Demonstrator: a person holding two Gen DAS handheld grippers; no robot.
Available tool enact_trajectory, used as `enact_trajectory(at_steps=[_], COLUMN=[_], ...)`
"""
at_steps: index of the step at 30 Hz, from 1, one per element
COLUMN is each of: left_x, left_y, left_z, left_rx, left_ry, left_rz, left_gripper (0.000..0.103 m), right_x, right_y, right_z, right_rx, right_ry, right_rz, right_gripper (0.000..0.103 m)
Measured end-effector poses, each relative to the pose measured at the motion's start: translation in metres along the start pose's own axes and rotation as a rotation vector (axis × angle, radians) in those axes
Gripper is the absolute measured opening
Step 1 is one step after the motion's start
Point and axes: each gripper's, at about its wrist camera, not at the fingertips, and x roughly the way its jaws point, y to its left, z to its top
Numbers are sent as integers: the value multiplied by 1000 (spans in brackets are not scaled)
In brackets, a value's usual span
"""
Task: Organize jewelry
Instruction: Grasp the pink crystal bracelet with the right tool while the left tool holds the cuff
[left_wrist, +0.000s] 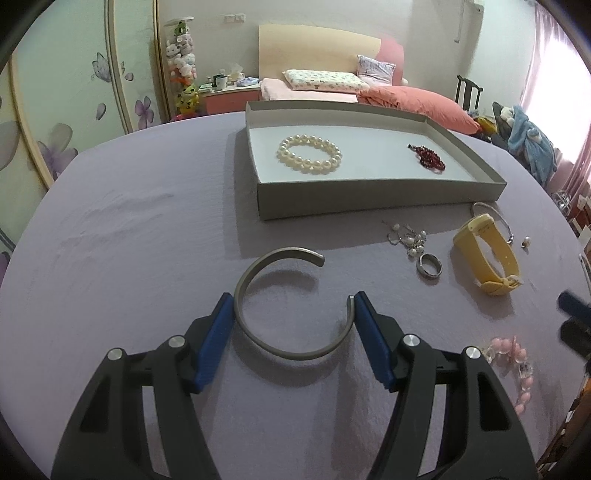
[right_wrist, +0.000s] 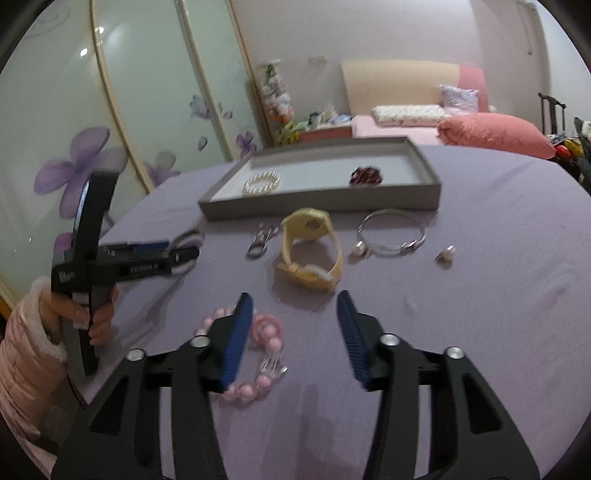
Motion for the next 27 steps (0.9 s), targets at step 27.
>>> enact_trajectory(at_steps=[27], left_x=[-27], left_y=[3], left_z=[-3], left_rx=[-41], left_ry=[-58], left_rz=[-36], left_gripper=[64], right_x=[12], right_y=[-13], right_z=[-10], right_rx=[-65], right_ry=[76], right_rz=[-143], right_gripper=[15])
